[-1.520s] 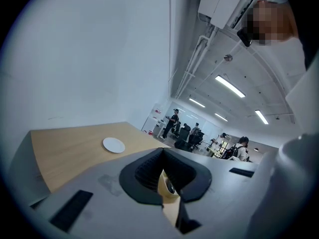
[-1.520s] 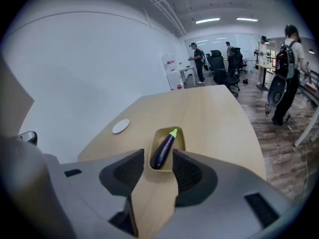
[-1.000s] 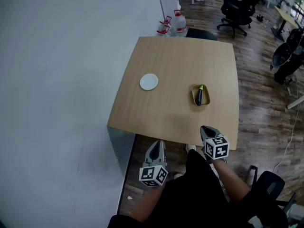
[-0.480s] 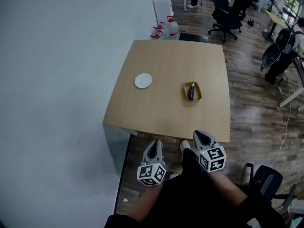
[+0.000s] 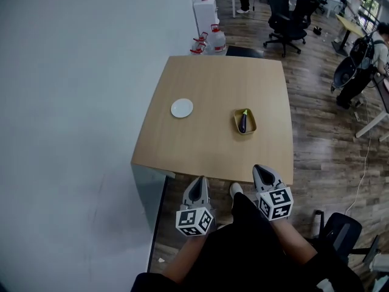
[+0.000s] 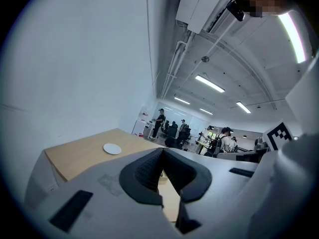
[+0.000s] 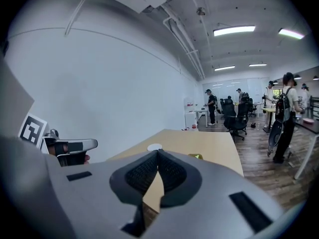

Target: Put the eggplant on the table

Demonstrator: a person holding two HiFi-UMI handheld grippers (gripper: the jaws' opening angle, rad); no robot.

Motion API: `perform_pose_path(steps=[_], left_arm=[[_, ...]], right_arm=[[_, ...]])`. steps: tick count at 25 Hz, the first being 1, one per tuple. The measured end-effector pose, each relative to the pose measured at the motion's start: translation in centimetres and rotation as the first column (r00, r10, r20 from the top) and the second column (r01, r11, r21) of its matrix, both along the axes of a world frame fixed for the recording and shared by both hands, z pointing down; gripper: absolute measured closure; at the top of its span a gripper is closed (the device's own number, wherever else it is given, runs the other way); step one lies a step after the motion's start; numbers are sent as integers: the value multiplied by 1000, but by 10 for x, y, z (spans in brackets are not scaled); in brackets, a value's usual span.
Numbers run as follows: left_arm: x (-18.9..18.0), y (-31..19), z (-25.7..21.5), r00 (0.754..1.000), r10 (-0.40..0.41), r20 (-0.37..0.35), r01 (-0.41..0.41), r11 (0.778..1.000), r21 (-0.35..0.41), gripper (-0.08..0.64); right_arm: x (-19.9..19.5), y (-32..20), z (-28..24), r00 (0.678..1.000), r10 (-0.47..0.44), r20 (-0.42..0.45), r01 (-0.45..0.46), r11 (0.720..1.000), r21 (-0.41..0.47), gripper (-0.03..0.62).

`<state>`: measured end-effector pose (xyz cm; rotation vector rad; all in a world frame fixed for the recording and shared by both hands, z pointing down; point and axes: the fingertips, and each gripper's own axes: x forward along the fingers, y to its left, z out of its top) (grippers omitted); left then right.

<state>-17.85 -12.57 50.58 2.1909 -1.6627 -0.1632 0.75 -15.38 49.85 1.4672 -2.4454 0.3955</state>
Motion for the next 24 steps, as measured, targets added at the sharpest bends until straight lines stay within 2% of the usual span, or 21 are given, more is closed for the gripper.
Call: perform_pose_path(steps=[6, 11, 15, 20, 24], left_arm=[[-3, -9, -3, 1000, 10, -3, -10, 1000, 4, 549], [-6, -19, 8, 998, 4, -59, -6, 1000, -22, 549], [-4, -29, 13, 998, 9, -67, -11, 999, -33, 549], [-3, -49, 2, 992, 15, -121, -13, 1000, 17, 549], [0, -77, -1, 994, 27, -110, -23, 999, 41, 549]], right_arm=[[-2, -6, -7, 1000, 7, -7, -7, 1000, 17, 531], [-2, -14, 0, 1000, 14, -4, -14, 1000, 7, 532], [2, -23, 3, 1000, 24, 1, -24, 1000, -7, 532], [7, -44, 7, 999, 26, 19, -25, 999, -22, 532], [10, -71, 8, 999, 21, 34, -20, 999, -29, 532]])
